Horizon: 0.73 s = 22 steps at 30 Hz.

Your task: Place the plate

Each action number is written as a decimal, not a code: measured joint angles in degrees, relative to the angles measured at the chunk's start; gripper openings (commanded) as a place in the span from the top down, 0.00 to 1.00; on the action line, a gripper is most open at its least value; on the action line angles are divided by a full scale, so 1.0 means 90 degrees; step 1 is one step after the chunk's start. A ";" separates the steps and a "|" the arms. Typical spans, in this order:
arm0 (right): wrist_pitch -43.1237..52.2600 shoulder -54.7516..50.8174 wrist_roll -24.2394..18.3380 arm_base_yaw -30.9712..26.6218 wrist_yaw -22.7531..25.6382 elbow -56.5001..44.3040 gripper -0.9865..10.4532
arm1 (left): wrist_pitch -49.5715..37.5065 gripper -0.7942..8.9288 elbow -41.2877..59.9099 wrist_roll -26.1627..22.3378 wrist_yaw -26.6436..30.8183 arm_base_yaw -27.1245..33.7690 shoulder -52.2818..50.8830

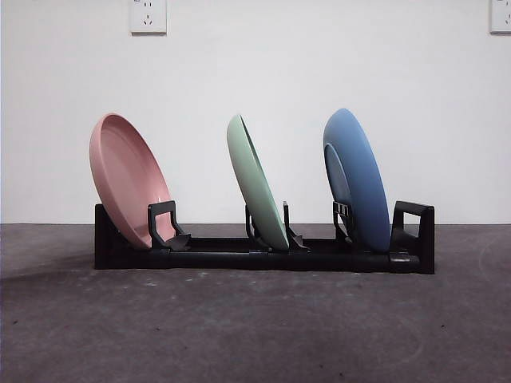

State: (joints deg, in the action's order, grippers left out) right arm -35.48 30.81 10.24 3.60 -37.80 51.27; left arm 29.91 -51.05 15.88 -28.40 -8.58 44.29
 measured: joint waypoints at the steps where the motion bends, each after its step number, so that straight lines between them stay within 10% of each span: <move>1: -0.0019 0.0092 -0.0036 0.0041 -0.0124 0.0061 0.90 | 0.0187 0.91 -0.0131 -0.0092 -0.0204 -0.0066 0.0124; 13: -0.0083 0.0267 -0.0124 0.0233 -0.0471 0.0109 0.89 | 0.0435 0.91 -0.0359 -0.0481 -0.0967 -0.0537 0.0311; 22: -0.0107 0.0279 -0.0158 0.0233 -0.0432 0.0109 0.47 | 0.0415 0.52 -0.0359 -0.0481 -0.0967 -0.0537 0.0311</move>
State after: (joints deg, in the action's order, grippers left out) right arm -36.45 33.32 8.82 5.69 -41.69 52.25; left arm 33.65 -54.28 11.55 -37.10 -13.41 47.09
